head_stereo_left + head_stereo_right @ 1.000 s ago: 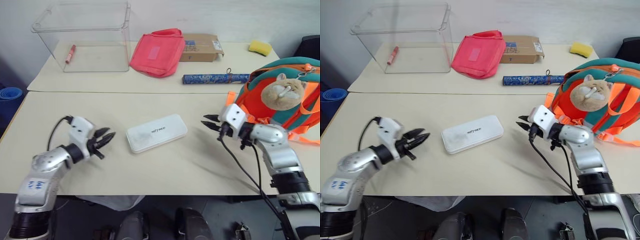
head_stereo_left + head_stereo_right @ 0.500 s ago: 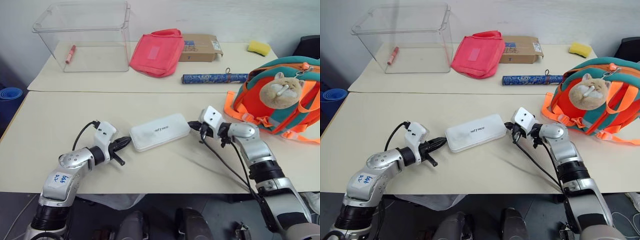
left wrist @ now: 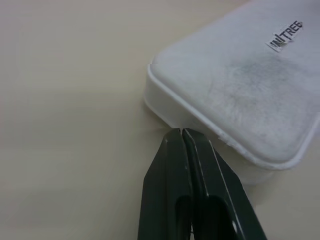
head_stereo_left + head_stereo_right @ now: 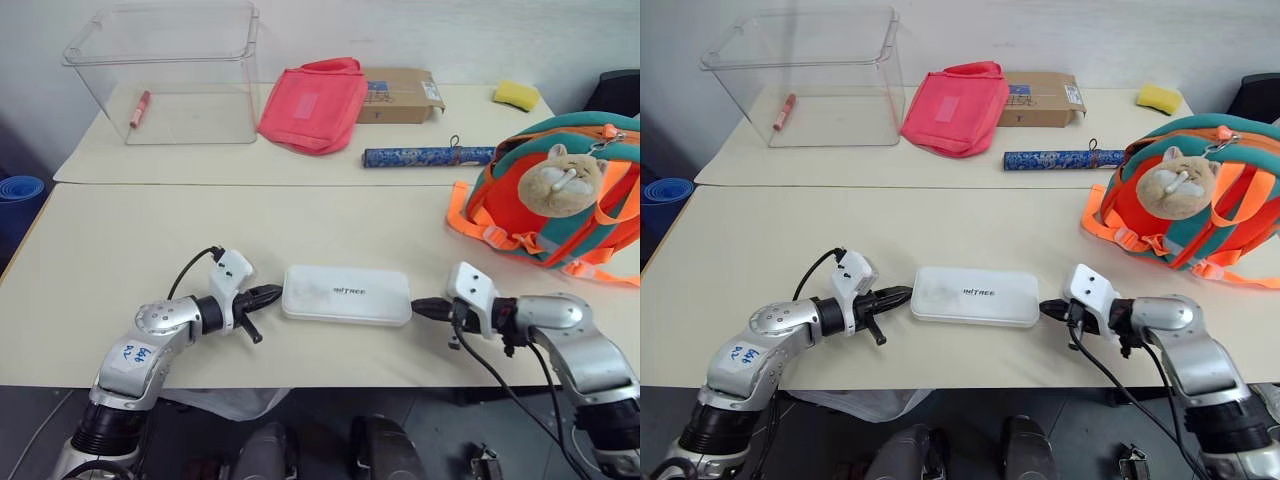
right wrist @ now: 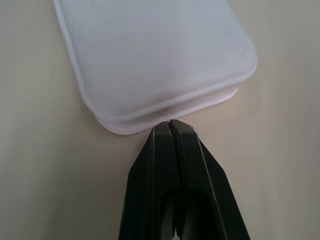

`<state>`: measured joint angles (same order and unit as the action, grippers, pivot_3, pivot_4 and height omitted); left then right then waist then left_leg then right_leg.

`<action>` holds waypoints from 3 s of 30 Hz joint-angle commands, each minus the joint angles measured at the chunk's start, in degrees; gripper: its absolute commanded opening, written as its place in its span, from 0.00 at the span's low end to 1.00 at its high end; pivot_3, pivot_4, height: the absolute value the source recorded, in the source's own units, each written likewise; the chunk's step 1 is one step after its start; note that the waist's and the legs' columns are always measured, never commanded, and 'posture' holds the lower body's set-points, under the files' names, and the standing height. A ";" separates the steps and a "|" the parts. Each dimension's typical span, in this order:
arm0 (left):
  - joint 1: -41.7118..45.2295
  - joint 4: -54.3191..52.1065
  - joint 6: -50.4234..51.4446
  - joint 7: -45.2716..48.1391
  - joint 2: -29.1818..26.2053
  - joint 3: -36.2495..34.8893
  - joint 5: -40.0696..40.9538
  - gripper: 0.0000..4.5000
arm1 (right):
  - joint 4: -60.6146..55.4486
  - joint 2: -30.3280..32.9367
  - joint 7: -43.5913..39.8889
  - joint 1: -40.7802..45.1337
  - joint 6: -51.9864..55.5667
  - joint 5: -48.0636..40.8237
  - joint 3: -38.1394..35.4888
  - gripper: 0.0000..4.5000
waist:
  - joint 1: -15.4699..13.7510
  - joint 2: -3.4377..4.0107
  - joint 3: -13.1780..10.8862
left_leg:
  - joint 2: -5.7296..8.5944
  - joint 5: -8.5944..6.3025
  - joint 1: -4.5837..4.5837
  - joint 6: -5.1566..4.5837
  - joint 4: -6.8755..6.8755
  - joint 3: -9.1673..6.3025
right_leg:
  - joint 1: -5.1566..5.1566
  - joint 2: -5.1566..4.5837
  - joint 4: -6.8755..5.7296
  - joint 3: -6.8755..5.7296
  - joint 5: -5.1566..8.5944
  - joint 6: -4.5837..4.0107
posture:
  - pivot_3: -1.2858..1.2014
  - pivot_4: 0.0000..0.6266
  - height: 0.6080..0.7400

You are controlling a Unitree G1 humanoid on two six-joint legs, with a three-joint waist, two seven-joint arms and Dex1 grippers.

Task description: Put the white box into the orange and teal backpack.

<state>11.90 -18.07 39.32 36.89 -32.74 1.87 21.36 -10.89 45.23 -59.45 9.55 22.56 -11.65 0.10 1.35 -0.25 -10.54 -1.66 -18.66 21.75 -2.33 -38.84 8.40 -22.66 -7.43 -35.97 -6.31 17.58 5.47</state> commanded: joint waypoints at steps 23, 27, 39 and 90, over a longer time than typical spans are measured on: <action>33.65 41.77 53.18 -4.98 3.52 -7.88 29.79 0.99 | 11.65 2.05 -0.93 7.72 -13.24 5.80 4.39 0.00 | -1.20 -0.12 -0.07 | 0.03 0.05 -0.04 0.00 -0.18 0.02 | 0.05 0.10 -0.11 0.04 0.01 0.02 | 0.52 0.24 1.00; 33.96 42.68 53.18 -9.34 5.42 -6.07 34.85 0.99 | 11.09 -0.68 -0.72 9.04 -12.20 6.15 6.51 0.00 | -1.19 -0.12 -0.07 | 0.01 0.06 -0.06 0.02 -0.20 0.02 | 0.07 0.10 -0.12 0.05 0.01 0.02 | 0.52 0.24 1.00; 34.16 42.69 53.18 -15.20 11.67 -8.70 39.68 0.80 | 9.49 -4.37 0.69 10.55 -11.02 8.01 8.86 0.00 | -1.17 -0.15 -0.05 | 0.02 0.06 -0.14 0.03 -0.20 0.02 | 0.13 0.11 -0.14 0.06 0.01 0.02 | 0.52 0.24 1.00; 8.13 13.53 5.14 28.08 -4.21 -15.39 27.99 0.27 | -3.47 -9.97 6.01 9.99 4.37 -32.85 -14.76 0.00 | 0.42 -0.05 -0.11 | -0.03 0.43 -0.28 0.23 0.68 0.13 | -0.04 0.13 0.06 0.18 0.03 -0.03 | 0.52 0.24 1.00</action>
<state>19.81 -5.11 44.89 65.27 -36.41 -9.24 46.52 -5.58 35.48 -54.67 19.52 21.77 -37.27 -15.56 1.78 -0.30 -10.65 -1.70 -18.21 21.47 -2.08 -38.12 8.49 -22.72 -7.31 -35.92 -6.14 17.62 5.43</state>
